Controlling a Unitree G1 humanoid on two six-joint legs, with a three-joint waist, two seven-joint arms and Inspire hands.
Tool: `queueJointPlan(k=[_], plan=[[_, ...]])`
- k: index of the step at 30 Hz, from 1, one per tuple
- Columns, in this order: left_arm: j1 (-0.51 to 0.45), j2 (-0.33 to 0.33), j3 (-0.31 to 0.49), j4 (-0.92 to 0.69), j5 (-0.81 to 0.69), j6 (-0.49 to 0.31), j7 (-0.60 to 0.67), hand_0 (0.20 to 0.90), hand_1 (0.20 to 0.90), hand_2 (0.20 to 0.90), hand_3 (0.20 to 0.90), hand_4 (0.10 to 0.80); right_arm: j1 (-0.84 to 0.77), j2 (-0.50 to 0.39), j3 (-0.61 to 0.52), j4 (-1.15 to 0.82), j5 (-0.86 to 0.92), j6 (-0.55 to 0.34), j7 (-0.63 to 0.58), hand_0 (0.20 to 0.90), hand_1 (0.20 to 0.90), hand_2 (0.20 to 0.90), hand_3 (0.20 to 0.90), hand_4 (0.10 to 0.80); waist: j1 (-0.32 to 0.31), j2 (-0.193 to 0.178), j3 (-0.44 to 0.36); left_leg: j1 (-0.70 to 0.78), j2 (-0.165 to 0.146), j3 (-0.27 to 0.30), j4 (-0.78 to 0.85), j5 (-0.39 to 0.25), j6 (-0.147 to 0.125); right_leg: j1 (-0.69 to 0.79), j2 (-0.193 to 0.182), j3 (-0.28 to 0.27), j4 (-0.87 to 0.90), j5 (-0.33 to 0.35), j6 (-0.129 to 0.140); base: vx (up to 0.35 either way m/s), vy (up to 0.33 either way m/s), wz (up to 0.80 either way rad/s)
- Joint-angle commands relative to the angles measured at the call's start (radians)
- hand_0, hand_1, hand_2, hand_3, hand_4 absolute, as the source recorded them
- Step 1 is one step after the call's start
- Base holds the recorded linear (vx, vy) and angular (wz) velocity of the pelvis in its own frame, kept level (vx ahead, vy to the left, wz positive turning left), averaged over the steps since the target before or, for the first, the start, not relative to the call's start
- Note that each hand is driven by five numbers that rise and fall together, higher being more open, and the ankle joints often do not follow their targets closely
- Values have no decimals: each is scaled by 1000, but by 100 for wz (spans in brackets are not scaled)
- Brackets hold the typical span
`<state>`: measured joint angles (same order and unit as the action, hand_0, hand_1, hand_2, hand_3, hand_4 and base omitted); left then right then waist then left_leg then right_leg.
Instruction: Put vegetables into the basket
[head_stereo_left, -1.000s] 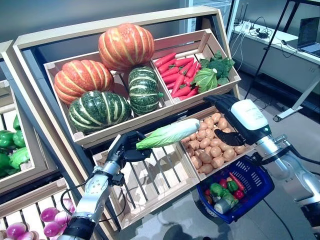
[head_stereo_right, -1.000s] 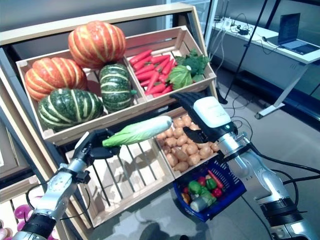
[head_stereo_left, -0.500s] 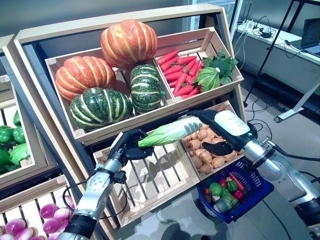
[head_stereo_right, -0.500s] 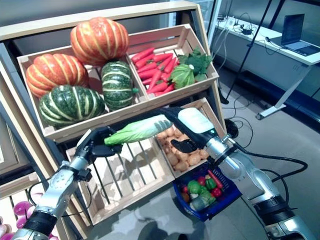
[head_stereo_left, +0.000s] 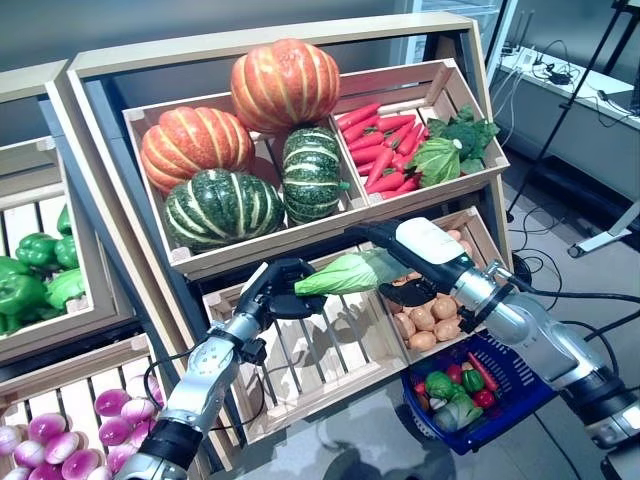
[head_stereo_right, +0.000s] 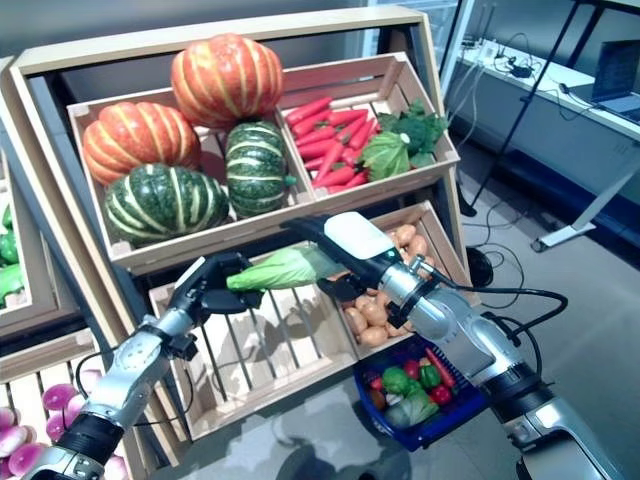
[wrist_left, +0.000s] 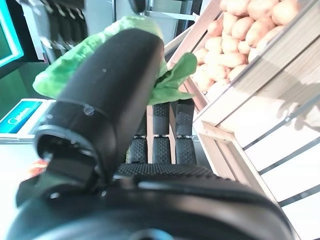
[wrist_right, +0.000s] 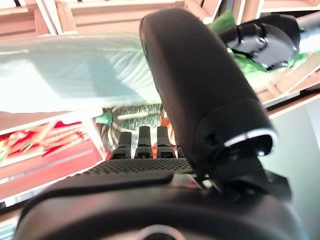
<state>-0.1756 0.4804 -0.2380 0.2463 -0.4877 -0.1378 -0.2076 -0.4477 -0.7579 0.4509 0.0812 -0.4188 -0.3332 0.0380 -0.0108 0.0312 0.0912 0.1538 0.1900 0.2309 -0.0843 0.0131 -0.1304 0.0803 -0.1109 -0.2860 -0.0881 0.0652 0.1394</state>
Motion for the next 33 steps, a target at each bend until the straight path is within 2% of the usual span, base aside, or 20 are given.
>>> queueJointPlan(k=[1, 11, 15, 20, 21, 26, 33], plan=[[-199, 12, -28, -81, -109, -76, -42, 300, 300, 300, 300, 400, -163, 57, 26, 60, 36, 16, -71, 900, 900, 900, 900, 800, -2, -52, -75, -45, -83, -11, 5, 4, 40, 36, 8, 58, 13, -47, -7, 8, -3, 15], [-225, -1, -71, -111, -133, -60, -63, 300, 300, 300, 300, 400, -229, 115, 139, 269, 43, 107, 9, 900, 900, 900, 900, 800, 22, -57, -75, -51, -86, -27, 5, 4, 38, 37, 0, 42, 12, -45, -8, 11, -2, 10], [-240, 1, -78, -132, -141, -48, -60, 300, 300, 300, 300, 400, -237, 138, 185, 347, 23, 194, 90, 900, 900, 900, 900, 800, 27, -58, -78, -50, -85, -30, 4, 3, 37, 38, -3, 38, 12, -45, -8, 15, 2, 5], [-264, -2, -93, -148, -142, -34, -48, 300, 300, 300, 300, 400, -264, 171, 215, 430, 23, 264, 114, 900, 900, 900, 900, 800, 33, -59, -72, -48, -87, -37, 4, 2, 37, 41, -4, 37, 12, -44, -10, 4, -3, 9], [-268, -3, -93, -149, -144, -31, -48, 300, 300, 300, 300, 400, -271, 174, 217, 443, 30, 268, 113, 300, 300, 300, 300, 400, 35, -59, -72, -47, -87, -39, 3, 1, 37, 42, -4, 38, 12, -44, -11, 5, -4, 6], [-269, -6, -94, -155, -135, -23, -46, 300, 300, 300, 300, 400, -285, 177, 204, 439, 69, 270, 77, 300, 300, 300, 300, 400, 34, -58, -69, -46, -87, -42, 1, 2, 36, 41, -3, 43, 12, -43, -12, 1, 0, 2], [-236, -2, -67, -152, -107, -14, -66, 300, 300, 300, 300, 400, -226, 156, 137, 390, 30, 253, 34, 300, 300, 300, 300, 400, 22, -56, -74, -43, -87, -38, -1, -1, 39, 39, -1, 55, 10, -44, -10, 0, 0, 0]])
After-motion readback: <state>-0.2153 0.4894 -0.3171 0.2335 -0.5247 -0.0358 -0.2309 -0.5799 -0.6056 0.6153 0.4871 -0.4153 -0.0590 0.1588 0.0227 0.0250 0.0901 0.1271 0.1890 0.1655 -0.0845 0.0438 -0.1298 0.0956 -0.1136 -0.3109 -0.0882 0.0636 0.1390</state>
